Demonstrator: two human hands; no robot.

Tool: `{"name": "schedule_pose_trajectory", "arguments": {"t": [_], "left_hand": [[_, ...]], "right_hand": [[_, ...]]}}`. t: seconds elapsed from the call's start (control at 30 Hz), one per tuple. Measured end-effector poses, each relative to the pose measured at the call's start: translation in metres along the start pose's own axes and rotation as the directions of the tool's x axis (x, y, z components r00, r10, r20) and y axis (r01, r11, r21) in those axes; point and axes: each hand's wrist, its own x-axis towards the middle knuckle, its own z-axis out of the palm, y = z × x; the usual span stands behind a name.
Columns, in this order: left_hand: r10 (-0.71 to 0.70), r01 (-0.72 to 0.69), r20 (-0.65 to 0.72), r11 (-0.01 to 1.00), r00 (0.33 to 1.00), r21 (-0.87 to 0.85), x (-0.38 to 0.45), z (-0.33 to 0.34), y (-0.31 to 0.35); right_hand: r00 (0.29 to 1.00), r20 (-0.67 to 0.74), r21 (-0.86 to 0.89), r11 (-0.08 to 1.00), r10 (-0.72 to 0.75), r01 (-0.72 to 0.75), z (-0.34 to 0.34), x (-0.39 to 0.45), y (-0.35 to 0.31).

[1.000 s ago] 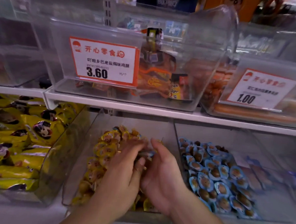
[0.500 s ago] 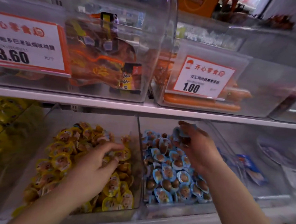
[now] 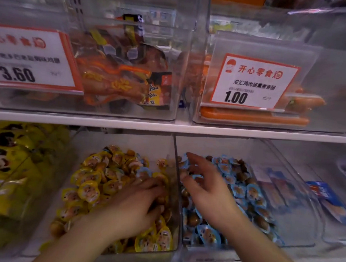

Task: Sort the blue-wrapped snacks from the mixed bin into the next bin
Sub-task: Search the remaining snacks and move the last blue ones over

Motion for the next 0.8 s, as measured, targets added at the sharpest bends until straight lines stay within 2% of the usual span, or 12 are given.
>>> {"name": "schedule_pose_trajectory", "arguments": {"t": [0.1,0.2,0.23,0.3,0.37,0.43,0.53,0.6,0.63,0.67,0.73,0.8], "left_hand": [[0.006,-0.009,-0.022,0.992,1.000,-0.129,-0.006,-0.011,0.003],[-0.031,0.075,0.112,0.911,0.993,-0.406,-0.014,-0.026,0.000],[-0.062,0.104,0.105,0.878,0.993,-0.467,-0.016,-0.028,-0.005],[-0.163,0.123,-0.036,0.857,0.986,-0.501,-0.013,-0.032,-0.017],[-0.254,0.145,-0.214,0.895,0.943,-0.423,0.002,-0.034,-0.034],[-0.282,0.217,-0.235,0.939,0.930,-0.267,0.025,-0.033,-0.043],[-0.274,0.275,0.046,0.961,0.961,-0.028,0.057,-0.022,-0.043],[-0.263,0.279,0.187,0.958,0.946,-0.066,0.069,-0.015,-0.044],[-0.255,0.278,0.196,0.956,0.947,-0.100,0.073,-0.015,-0.046],[-0.263,0.283,0.169,0.952,0.950,-0.112,0.076,-0.019,-0.052],[-0.307,0.308,0.026,0.944,0.951,-0.121,0.077,-0.029,-0.067],[-0.346,0.342,-0.098,0.938,0.933,-0.057,0.077,-0.039,-0.083]], "right_hand": [[0.990,0.057,-0.086,0.987,-0.130,0.134,0.024,-0.001,-0.008],[0.992,0.047,-0.092,0.988,-0.117,0.121,0.029,0.003,-0.009],[0.993,0.040,-0.082,0.990,-0.113,0.116,0.028,0.004,-0.009],[0.993,0.018,-0.057,0.992,-0.114,0.115,0.027,0.006,-0.009],[0.994,0.009,-0.048,0.993,-0.110,0.110,0.028,0.007,-0.010],[0.994,0.007,-0.052,0.993,-0.105,0.105,0.030,0.007,-0.011],[0.996,0.011,-0.041,0.995,-0.086,0.086,0.030,0.005,-0.014],[0.996,0.015,-0.035,0.995,-0.088,0.088,0.029,0.004,-0.015],[0.995,0.020,-0.035,0.995,-0.093,0.093,0.029,0.004,-0.014],[0.995,0.025,-0.038,0.994,-0.101,0.102,0.029,0.005,-0.013],[0.992,0.025,-0.051,0.991,-0.125,0.126,0.029,0.007,-0.010],[0.991,0.024,-0.060,0.989,-0.133,0.134,0.028,0.008,-0.007]]}}
